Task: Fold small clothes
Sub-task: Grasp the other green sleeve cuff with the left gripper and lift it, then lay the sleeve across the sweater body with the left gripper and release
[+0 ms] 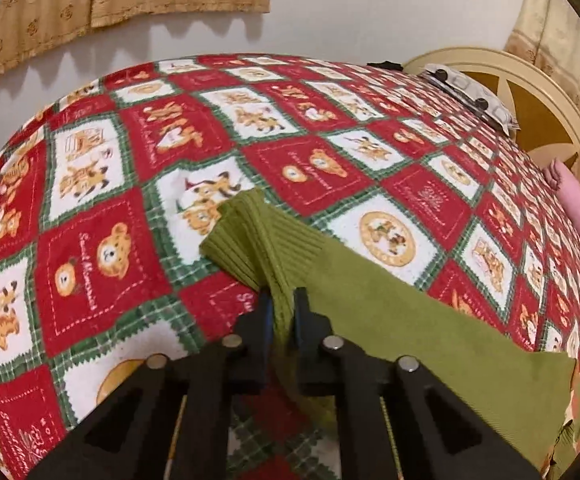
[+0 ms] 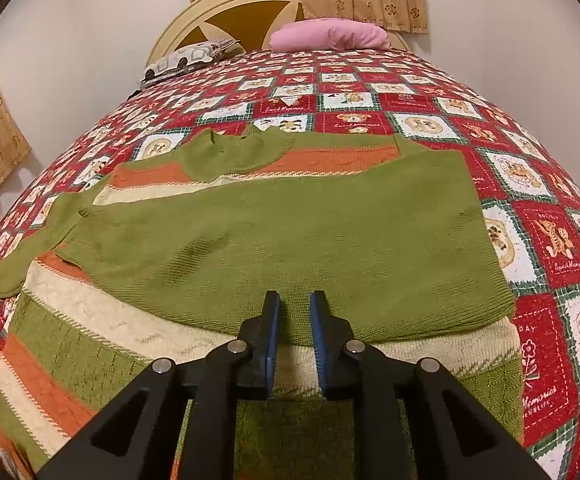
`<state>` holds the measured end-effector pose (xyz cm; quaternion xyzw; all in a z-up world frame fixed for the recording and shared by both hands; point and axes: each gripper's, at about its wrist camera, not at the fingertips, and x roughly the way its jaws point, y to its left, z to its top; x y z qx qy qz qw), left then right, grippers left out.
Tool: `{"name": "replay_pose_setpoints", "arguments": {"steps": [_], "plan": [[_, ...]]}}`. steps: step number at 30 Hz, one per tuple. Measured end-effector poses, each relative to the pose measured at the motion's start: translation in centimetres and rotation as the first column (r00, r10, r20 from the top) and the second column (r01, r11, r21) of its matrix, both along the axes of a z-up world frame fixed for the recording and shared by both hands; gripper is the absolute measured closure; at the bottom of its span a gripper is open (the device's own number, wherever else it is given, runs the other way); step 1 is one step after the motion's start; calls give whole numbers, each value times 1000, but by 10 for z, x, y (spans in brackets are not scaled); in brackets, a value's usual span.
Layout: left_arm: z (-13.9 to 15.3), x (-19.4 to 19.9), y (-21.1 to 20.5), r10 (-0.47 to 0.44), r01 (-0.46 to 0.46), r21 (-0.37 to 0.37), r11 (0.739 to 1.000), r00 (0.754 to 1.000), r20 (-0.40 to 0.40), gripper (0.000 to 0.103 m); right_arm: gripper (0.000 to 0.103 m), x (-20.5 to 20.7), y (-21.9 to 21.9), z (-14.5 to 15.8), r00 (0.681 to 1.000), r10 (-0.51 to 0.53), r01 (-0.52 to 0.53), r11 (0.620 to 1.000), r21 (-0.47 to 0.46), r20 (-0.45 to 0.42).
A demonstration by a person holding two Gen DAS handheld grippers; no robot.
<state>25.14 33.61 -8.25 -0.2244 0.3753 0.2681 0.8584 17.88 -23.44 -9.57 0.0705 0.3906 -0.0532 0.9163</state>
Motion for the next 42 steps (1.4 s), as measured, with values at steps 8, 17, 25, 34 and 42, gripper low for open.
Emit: {"name": "replay_pose_setpoints", "arguments": {"steps": [8,17,25,34,42], "plan": [[63,-2,-79,-206,185,143,972,967,147,95,87,0,0,0,1000,-2,2,1000,5,2],[116,-19,-298,-645,574,308,759,728,233,95,87,0,-1,1,1000,-4,4,1000,16,8],[62,-31,-412,-790,743,284,606,605,101,95,87,-2,-5,0,1000,-6,5,999,46,17],[40,-43,-377,-771,762,155,629,637,-4,35,87,-1,-10,-1,1000,-6,4,997,79,22],[29,-78,-283,-583,567,183,803,811,45,22,72,1,-13,9,1000,-19,17,988,153,10]]}}
